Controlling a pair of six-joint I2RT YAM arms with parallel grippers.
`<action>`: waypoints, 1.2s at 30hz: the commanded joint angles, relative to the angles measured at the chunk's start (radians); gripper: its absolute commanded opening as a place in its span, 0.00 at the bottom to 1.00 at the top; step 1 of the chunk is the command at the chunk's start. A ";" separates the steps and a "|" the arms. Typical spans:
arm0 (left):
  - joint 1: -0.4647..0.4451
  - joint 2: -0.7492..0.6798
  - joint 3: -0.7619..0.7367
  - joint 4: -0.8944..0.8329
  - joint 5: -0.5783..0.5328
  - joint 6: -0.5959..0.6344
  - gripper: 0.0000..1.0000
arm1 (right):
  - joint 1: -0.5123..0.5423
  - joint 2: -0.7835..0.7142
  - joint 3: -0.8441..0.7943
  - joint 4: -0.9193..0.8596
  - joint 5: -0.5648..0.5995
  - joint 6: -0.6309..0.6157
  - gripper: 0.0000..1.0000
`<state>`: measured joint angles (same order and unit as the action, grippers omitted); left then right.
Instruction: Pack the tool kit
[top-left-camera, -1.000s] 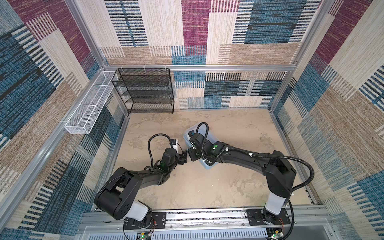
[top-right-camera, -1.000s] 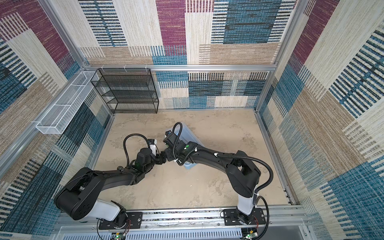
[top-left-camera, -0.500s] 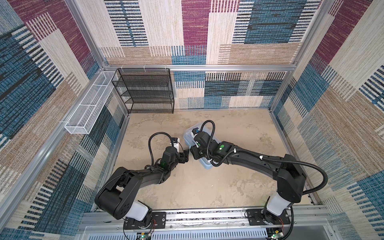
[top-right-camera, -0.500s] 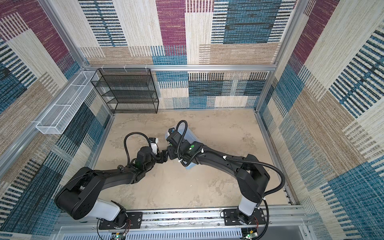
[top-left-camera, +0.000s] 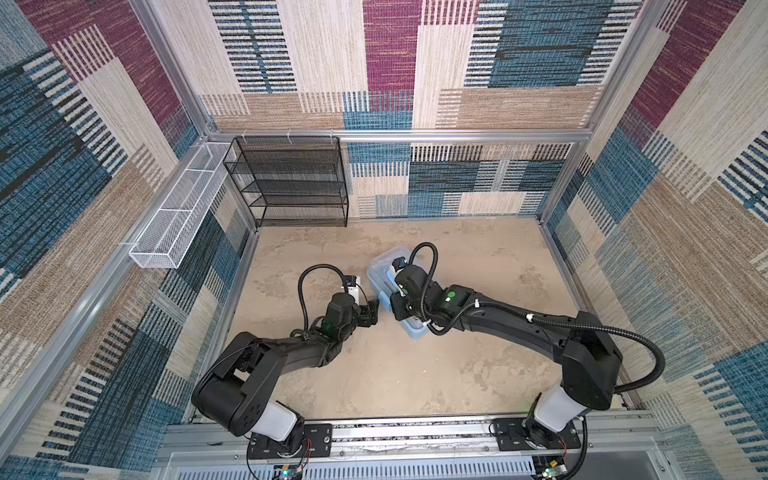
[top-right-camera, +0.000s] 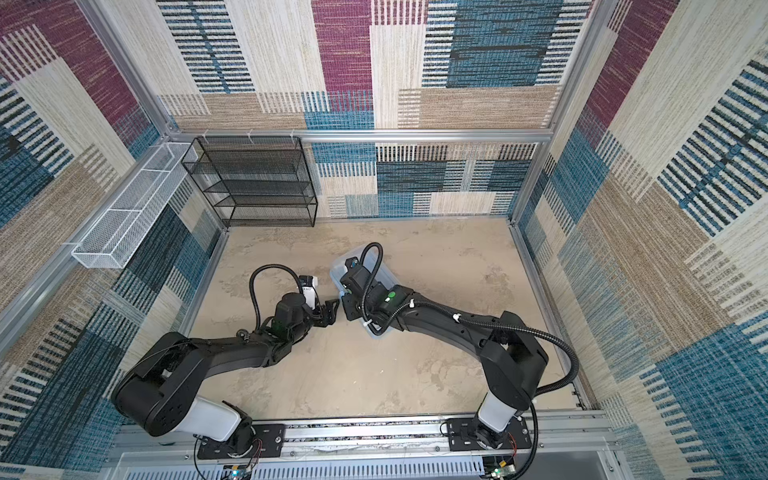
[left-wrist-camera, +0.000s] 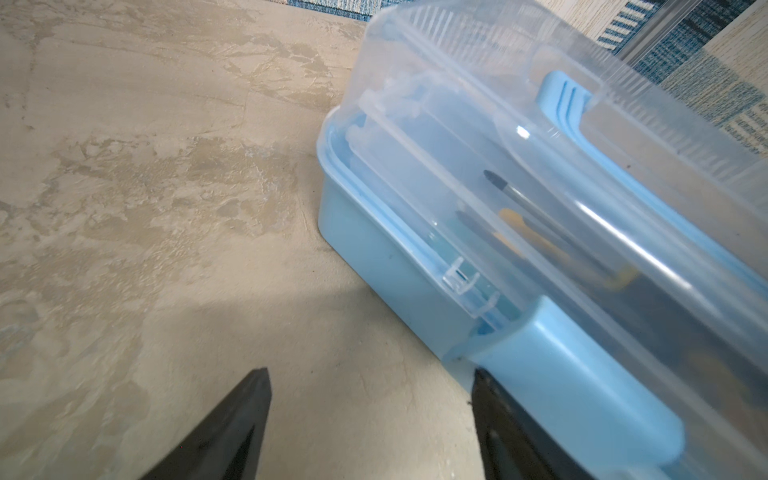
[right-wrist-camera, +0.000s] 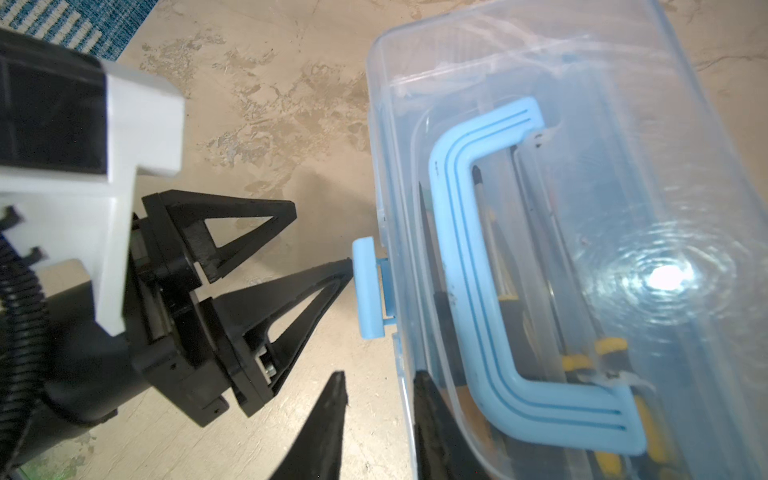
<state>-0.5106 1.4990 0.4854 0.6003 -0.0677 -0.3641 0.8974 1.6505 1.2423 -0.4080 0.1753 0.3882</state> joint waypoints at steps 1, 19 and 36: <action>0.001 0.006 0.014 -0.020 0.014 -0.008 0.79 | 0.003 0.011 -0.001 0.031 -0.023 0.004 0.26; 0.001 0.018 0.028 -0.045 0.008 -0.002 0.79 | 0.020 0.110 0.076 -0.021 0.028 -0.011 0.20; 0.001 -0.019 0.028 -0.067 0.003 -0.002 0.79 | 0.035 0.137 0.112 -0.047 0.077 -0.007 0.24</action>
<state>-0.5106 1.4857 0.5072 0.5331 -0.0536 -0.3637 0.9318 1.7805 1.3422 -0.4465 0.2367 0.3832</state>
